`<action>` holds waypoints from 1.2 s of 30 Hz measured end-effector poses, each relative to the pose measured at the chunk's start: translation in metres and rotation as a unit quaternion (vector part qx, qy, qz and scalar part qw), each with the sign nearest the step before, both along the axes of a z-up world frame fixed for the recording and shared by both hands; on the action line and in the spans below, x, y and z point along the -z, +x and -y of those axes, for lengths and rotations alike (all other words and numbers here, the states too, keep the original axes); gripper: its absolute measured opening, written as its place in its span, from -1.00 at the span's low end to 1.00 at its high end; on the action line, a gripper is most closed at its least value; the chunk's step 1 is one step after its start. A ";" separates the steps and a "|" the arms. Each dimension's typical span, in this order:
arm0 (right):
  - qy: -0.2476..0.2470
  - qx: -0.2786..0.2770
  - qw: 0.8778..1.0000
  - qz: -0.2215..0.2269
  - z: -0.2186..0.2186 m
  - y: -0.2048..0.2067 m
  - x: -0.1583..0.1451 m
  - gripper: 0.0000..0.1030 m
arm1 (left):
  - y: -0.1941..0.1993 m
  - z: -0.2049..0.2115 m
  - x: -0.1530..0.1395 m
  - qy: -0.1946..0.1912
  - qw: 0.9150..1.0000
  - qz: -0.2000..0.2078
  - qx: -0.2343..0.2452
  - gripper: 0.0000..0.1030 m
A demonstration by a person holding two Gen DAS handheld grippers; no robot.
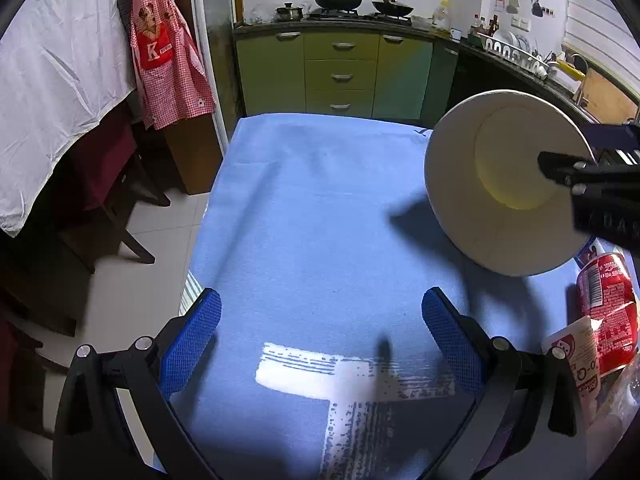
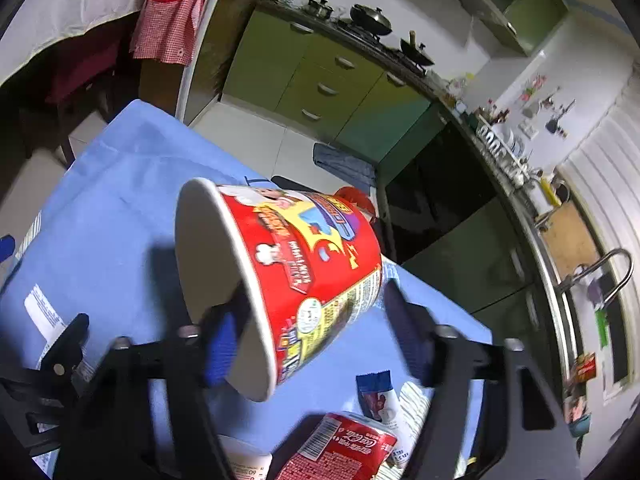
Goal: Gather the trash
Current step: 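Grasp the red-and-white paper noodle cup with the right gripper and lift it, then carry the paper cup over the yellow-rimmed bin and open the right gripper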
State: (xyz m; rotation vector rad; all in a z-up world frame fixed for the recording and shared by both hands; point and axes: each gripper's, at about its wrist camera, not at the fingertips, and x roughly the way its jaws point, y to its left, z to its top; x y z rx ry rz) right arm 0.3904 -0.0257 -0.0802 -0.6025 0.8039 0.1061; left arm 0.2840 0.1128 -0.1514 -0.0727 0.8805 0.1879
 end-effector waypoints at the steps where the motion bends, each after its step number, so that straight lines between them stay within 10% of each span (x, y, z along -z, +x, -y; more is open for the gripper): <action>1: 0.002 0.003 1.000 0.001 0.001 0.002 0.000 -0.05 | -0.002 0.000 0.000 0.000 1.000 -0.001 0.000 0.93; 10: 0.029 0.010 0.999 -0.019 0.024 0.011 -0.016 -0.92 | -0.004 0.003 -0.002 0.002 1.000 0.000 0.008 0.93; 20: 0.197 0.037 0.974 -0.109 0.110 0.022 -0.062 -0.94 | -0.006 0.004 -0.003 -0.003 1.000 0.002 0.012 0.93; 29: 0.262 0.152 0.942 -0.144 0.323 -0.049 -0.098 -0.94 | -0.008 0.011 -0.005 0.000 1.000 0.004 0.020 0.93; 36: 0.274 0.337 0.885 -0.166 0.521 -0.142 -0.048 -0.93 | -0.006 0.010 -0.004 -0.008 1.000 0.002 0.019 0.93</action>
